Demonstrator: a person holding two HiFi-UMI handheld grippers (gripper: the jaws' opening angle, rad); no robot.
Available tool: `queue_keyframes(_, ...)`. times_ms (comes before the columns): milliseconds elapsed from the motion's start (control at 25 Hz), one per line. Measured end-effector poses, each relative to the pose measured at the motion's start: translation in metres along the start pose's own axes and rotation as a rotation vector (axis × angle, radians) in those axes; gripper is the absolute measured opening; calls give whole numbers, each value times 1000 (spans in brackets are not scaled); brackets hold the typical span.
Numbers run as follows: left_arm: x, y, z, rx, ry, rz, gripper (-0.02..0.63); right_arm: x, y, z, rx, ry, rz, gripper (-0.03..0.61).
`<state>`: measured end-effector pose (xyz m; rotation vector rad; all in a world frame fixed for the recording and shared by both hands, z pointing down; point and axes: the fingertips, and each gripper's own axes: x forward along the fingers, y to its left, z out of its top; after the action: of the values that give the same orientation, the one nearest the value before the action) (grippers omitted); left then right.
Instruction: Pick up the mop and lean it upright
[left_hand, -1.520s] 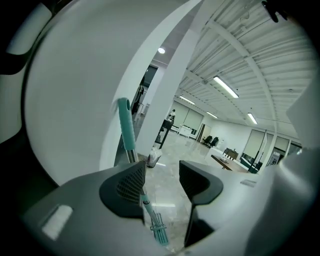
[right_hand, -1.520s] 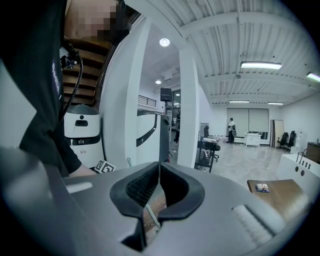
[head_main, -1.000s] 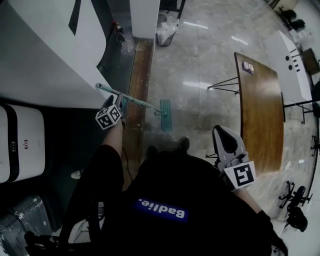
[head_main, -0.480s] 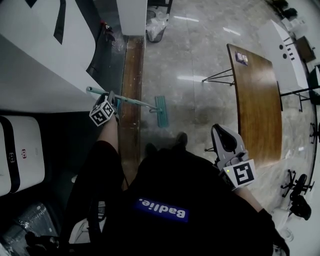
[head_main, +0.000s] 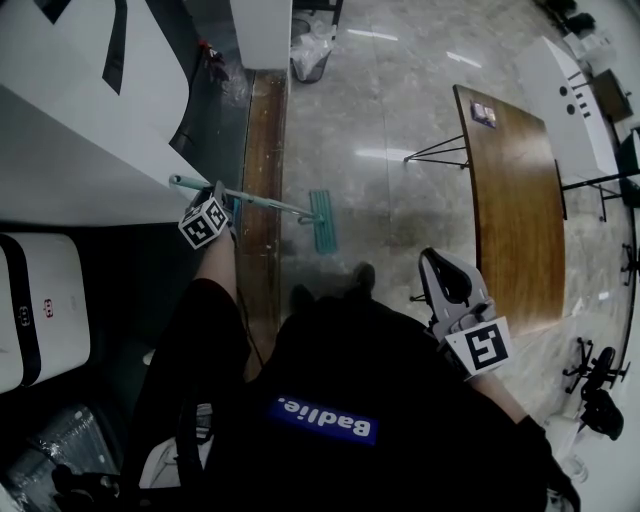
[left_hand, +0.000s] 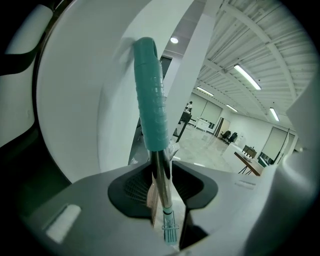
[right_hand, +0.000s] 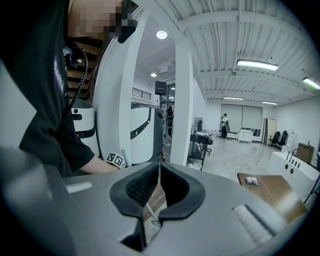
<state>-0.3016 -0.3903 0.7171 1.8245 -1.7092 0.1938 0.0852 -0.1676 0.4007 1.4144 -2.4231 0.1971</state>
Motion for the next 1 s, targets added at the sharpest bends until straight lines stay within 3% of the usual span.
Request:
queue_keyframes(160,-3,3,-1,3,10,20,130,-3,-4,-1,3,1,8,20)
queue_keyframes(360,-5,-16,2,32,-8,-15,129,-7,-14,1,7,-11,8,12)
queue_keyframes(1000,-20,-153,-3,181,1,-224,121,-17,-58,4,54,-80,14,9)
